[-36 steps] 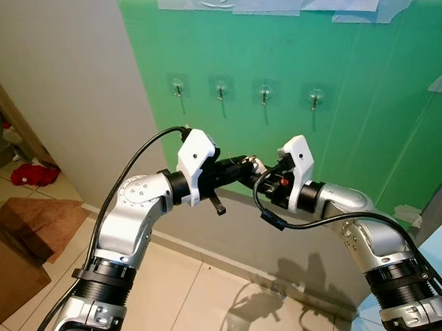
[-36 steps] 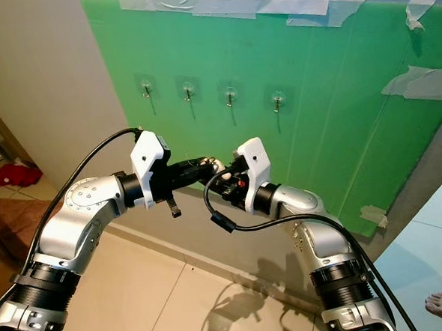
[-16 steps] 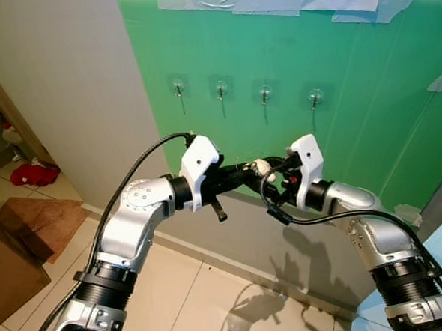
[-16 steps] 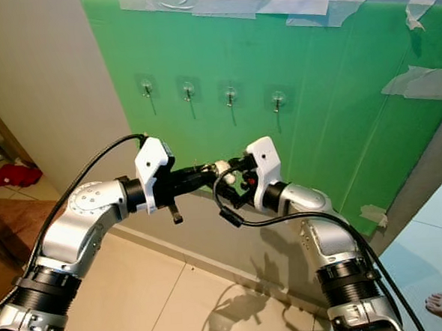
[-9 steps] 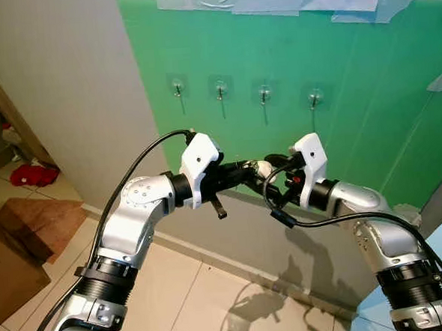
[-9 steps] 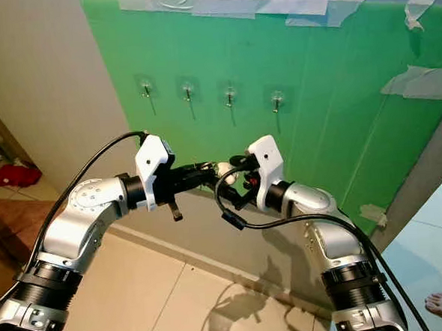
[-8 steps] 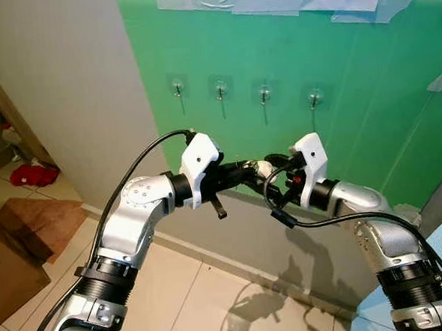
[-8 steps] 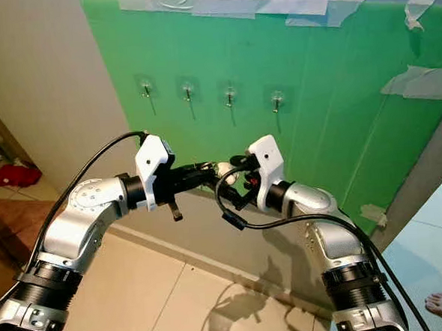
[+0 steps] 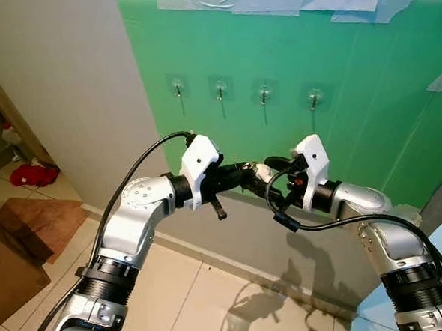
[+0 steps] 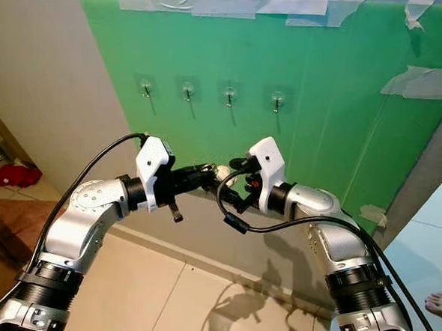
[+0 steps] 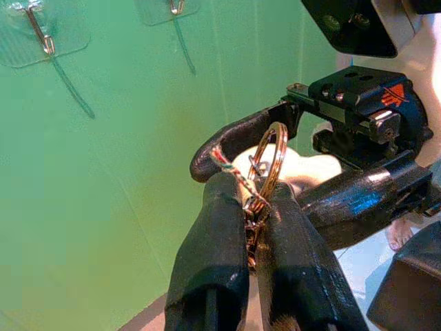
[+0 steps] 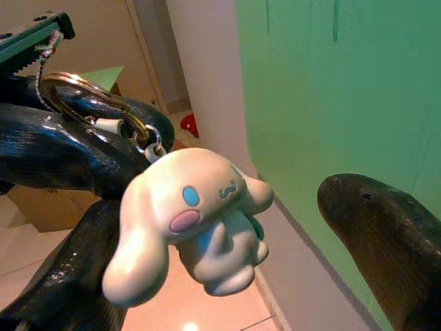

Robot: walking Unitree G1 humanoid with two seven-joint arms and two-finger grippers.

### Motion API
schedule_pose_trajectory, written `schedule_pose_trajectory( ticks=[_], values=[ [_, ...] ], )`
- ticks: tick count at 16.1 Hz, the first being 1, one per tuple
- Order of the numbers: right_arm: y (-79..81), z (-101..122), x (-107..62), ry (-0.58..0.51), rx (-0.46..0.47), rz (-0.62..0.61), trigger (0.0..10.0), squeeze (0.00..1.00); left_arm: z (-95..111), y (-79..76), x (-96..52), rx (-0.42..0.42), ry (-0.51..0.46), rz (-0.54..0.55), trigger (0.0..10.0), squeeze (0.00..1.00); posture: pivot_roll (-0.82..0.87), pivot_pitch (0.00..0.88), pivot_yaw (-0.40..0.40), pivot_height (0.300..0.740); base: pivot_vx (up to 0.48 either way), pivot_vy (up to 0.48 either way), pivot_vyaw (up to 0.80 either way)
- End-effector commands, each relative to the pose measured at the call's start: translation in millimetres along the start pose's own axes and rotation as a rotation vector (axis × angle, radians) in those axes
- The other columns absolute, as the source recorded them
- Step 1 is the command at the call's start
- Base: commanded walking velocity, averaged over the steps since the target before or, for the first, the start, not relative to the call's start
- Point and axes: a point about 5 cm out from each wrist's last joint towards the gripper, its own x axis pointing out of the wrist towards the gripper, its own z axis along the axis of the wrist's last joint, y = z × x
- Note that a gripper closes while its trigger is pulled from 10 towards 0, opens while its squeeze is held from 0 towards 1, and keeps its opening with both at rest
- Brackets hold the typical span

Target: Hang keys on a hook

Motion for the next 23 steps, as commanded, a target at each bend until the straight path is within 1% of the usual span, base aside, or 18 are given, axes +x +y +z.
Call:
schedule_pose_trajectory(
  ticks=[1, 3, 8, 13, 14, 15, 16, 17, 18, 19, 21, 23],
  values=[
    [8.7, 21.8, 1.6, -0.097, -0.032, 0.054, 10.0, 0.0, -14.6, -5.7, 5.0, -0.022, 0.078, -0.018, 0.0, 0.0, -0.09, 0.0, 0.077, 0.74, 0.0, 0.0, 0.0],
    [10.7, 22.5, 2.7, -0.098, -0.032, 0.059, 10.0, 0.0, -16.1, -9.0, 7.9, -0.022, 0.08, -0.029, 0.0, 0.0, -0.09, 0.0, 0.079, 0.74, 0.0, 0.0, 0.0],
    [21.9, 26.0, 11.0, -0.108, -0.028, 0.092, 10.0, 0.0, -13.4, -9.2, 14.2, -0.026, 0.074, -0.038, 0.0, 0.0, -0.09, 0.0, 0.087, 0.74, 0.0, 0.0, 0.0],
    [26.3, 25.4, 13.4, -0.112, -0.019, 0.099, 10.0, 0.0, -13.8, -12.0, 18.5, -0.029, 0.077, -0.048, 0.0, 0.0, -0.09, 0.0, 0.089, 0.74, 0.0, 0.0, 0.0],
    [26.5, 25.6, 13.8, -0.113, -0.018, 0.099, 6.6, 0.0, -14.3, -13.4, 19.6, -0.028, 0.077, -0.053, 0.0, 0.0, -0.09, 0.0, 0.089, 0.74, 0.0, 0.0, 0.0],
    [26.9, 25.5, 14.2, -0.112, -0.018, 0.099, 8.0, 0.0, -14.3, -14.6, 20.5, -0.029, 0.075, -0.056, 0.0, 0.0, -0.09, 0.0, 0.088, 0.74, 0.0, 0.0, 0.0],
    [27.3, 25.4, 14.5, -0.112, -0.018, 0.1, 8.1, 0.0, -14.3, -15.3, 20.9, -0.03, 0.074, -0.059, 0.0, 0.0, -0.09, 0.0, 0.088, 0.74, 0.0, 0.0, 0.0],
    [28.8, 24.7, 15.7, -0.112, -0.018, 0.105, 5.5, 0.0, -15.4, -17.9, 22.8, -0.032, 0.076, -0.073, 0.0, 0.0, -0.09, 0.0, 0.086, 0.74, 0.0, 0.0, 0.0],
    [29.2, 24.7, 16.0, -0.112, -0.018, 0.107, 4.7, 0.0, -15.8, -18.6, 23.2, -0.032, 0.077, -0.077, 0.0, 0.0, -0.09, 0.0, 0.085, 0.74, 0.0, 0.0, 0.0],
    [29.1, 25.4, 16.4, -0.116, -0.021, 0.106, 0.0, 0.0, -15.6, -19.2, 23.8, -0.031, 0.077, -0.083, 0.0, 0.0, -0.09, 0.0, 0.085, 0.74, 0.0, 0.0, 0.0],
    [27.1, 26.8, 16.2, -0.122, -0.026, 0.095, 0.0, 0.0, -14.3, -19.4, 23.7, -0.033, 0.071, -0.091, 0.0, 0.0, -0.09, 0.0, 0.084, 0.74, 0.0, 0.0, 0.0],
    [26.6, 27.5, 15.0, -0.13, -0.03, 0.099, 0.0, 0.0, -13.8, -24.4, 22.3, -0.039, 0.064, -0.146, 0.0, 0.0, -0.09, 0.0, 0.084, 0.74, 0.0, 0.0, 0.0]
  ],
)
